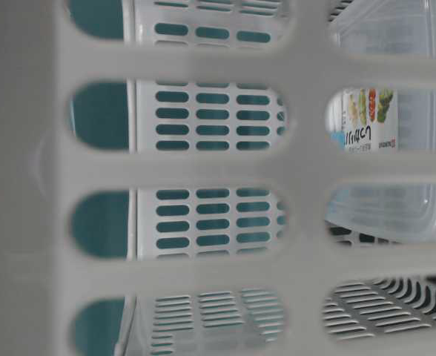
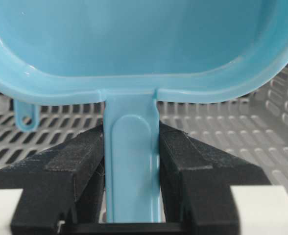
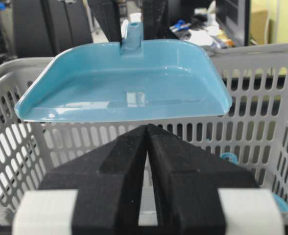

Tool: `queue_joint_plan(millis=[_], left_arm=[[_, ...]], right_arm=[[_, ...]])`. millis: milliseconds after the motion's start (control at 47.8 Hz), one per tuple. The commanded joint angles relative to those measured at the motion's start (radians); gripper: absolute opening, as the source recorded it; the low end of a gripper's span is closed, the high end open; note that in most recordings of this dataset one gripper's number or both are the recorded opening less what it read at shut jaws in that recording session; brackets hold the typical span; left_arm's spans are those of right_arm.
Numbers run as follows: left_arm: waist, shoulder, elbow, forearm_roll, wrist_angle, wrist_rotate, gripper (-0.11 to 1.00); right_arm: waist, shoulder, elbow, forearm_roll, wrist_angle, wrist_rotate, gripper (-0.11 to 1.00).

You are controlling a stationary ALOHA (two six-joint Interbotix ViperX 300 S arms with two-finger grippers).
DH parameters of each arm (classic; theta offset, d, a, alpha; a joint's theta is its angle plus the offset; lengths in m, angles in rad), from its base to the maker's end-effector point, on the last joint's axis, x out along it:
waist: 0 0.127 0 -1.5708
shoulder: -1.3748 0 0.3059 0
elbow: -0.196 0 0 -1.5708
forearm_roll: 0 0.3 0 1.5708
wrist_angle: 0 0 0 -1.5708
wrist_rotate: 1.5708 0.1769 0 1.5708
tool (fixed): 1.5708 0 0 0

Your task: Pick up the dustpan from the shopping basket with the left arm.

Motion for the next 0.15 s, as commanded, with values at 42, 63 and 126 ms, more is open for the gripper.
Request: queue_joint_plan(millis=[42, 63, 126], left_arm=[[-0.006, -0.026, -0.009, 0.003, -0.003, 0.0, 0.28], [-0.006, -0.026, -0.009, 0.003, -0.005, 0.0, 0.28], [-0.008, -0.025, -0.009, 0.003, -0.003, 0.0, 0.28]], right_arm=[[0.002, 0.006, -0.008, 0.003, -0.006, 0.002, -0.01], [0.0, 0.006, -0.008, 0.003, -0.006, 0.002, -0.01], [0.002, 0.006, -0.006, 0.003, -0.006, 0.002, -0.01]])
